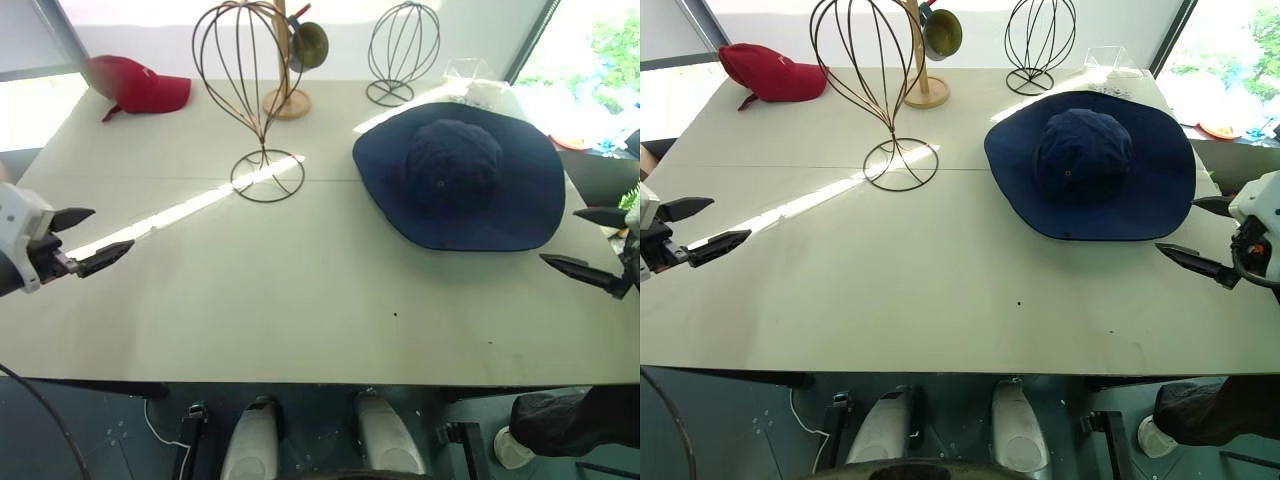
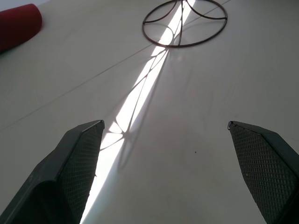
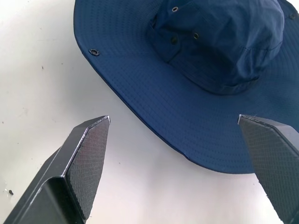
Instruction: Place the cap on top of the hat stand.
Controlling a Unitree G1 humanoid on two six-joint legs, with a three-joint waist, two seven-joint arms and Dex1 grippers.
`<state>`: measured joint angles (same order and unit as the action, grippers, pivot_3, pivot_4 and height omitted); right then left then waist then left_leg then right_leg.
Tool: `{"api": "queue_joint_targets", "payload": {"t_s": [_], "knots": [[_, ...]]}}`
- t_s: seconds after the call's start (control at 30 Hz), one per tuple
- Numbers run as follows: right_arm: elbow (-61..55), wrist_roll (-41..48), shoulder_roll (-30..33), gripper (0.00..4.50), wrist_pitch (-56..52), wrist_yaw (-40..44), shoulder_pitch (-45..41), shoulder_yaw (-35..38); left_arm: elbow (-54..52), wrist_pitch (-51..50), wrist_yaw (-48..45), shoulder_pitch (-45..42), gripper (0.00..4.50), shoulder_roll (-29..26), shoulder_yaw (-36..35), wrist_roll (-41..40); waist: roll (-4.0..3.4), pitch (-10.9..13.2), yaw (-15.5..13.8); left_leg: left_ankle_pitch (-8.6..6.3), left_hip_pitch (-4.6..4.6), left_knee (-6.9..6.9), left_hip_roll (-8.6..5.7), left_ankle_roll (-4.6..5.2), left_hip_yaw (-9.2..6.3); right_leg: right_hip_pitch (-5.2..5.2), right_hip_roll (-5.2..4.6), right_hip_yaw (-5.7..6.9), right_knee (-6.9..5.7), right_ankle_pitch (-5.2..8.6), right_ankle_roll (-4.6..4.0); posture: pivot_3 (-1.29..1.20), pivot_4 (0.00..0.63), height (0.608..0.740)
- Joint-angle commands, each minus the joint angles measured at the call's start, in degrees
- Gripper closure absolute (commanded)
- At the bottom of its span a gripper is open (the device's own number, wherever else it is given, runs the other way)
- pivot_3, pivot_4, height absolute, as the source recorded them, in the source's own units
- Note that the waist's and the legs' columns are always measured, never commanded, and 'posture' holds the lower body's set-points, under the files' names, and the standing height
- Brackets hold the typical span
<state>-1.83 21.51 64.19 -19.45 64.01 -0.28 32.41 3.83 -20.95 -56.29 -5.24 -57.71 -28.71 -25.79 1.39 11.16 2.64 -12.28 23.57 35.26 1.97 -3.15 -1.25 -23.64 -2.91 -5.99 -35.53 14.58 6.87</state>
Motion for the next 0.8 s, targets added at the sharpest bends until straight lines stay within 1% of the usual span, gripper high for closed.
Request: {"api": "queue_joint_targets", "payload": {"t_s": [0.03,0.17,0.3,0.4,0.47,0.63,0.7,0.8], "knots": [[0.1,0.17,0.27,0.0,1.21,0.14,-0.29,1.81,-1.45,0.49,-0.28,-0.15,0.07,-0.26,-2.54,-1.0,0.0,0.0,0.01,0.0,-0.02,0.01,0.0,0.0,0.0,0.01,0.0,0.0,-0.02,0.0,0.0,0.0,0.15,0.739],[-0.51,-0.11,-0.07,0.0,1.58,-0.25,0.6,2.21,-1.54,-0.24,0.22,-1.36,0.07,-0.31,-1.7,-1.33,0.0,0.0,-0.02,0.0,-0.05,0.03,0.0,0.0,0.0,0.01,0.01,0.0,-0.08,0.0,0.0,0.0,0.15,0.739],[-1.11,-0.62,0.37,0.0,1.9,-0.53,1.01,2.35,-3.06,-2.98,-1.15,-4.21,0.07,-1.0,1.14,-3.06,0.0,0.0,-0.08,0.0,-0.05,0.09,0.0,0.0,0.0,0.02,0.02,0.0,-0.16,0.0,0.0,0.0,0.15,0.739],[-1.81,-1.15,1.58,0.0,1.5,-0.91,0.23,1.95,-5.61,-6.48,-3.49,-7.8,0.07,-1.15,3.83,-5.93,0.0,0.0,-0.14,0.01,-0.05,0.19,-0.01,0.0,-0.01,0.03,0.02,0.0,-0.28,0.01,0.01,0.0,0.15,0.739],[-3.34,-1.38,2.88,0.0,0.0,-1.32,-0.57,1.72,-9.1,-9.93,-6.3,-10.15,0.07,-1.48,6.21,-9.37,-0.01,0.01,-0.05,0.0,-0.05,0.36,0.0,0.0,-0.01,0.04,0.02,0.0,-0.42,0.01,0.02,0.0,0.15,0.739],[-10.76,-5.47,4.32,0.0,-2.43,-5.77,-1.03,-0.37,-15.47,-14.51,-10.63,-15.89,0.07,-1.45,13.37,-12.88,-0.02,0.0,0.24,0.0,-0.11,0.6,0.04,0.0,-0.02,0.09,0.09,-0.03,-0.6,0.01,0.02,0.0,0.15,0.739],[-16.09,-5.82,3.75,0.0,-5.06,-8.01,-1.42,-2.5,-15.1,-15.74,-12.95,-20.25,0.07,-0.65,17.0,-13.73,-0.03,0.0,0.26,0.0,-0.11,0.61,0.06,0.0,-0.06,0.09,0.15,-0.03,-0.61,0.01,0.01,0.0,0.15,0.739],[-22.85,-9.56,2.67,0.0,-6.89,-12.59,-1.6,-8.76,-12.68,-17.23,-14.94,-27.74,0.07,2.34,22.57,-13.61,-0.02,0.0,0.0,0.0,-0.07,0.68,0.06,0.0,-0.11,0.09,0.19,-0.02,-0.63,0.01,0.01,0.0,0.15,0.739]]}}
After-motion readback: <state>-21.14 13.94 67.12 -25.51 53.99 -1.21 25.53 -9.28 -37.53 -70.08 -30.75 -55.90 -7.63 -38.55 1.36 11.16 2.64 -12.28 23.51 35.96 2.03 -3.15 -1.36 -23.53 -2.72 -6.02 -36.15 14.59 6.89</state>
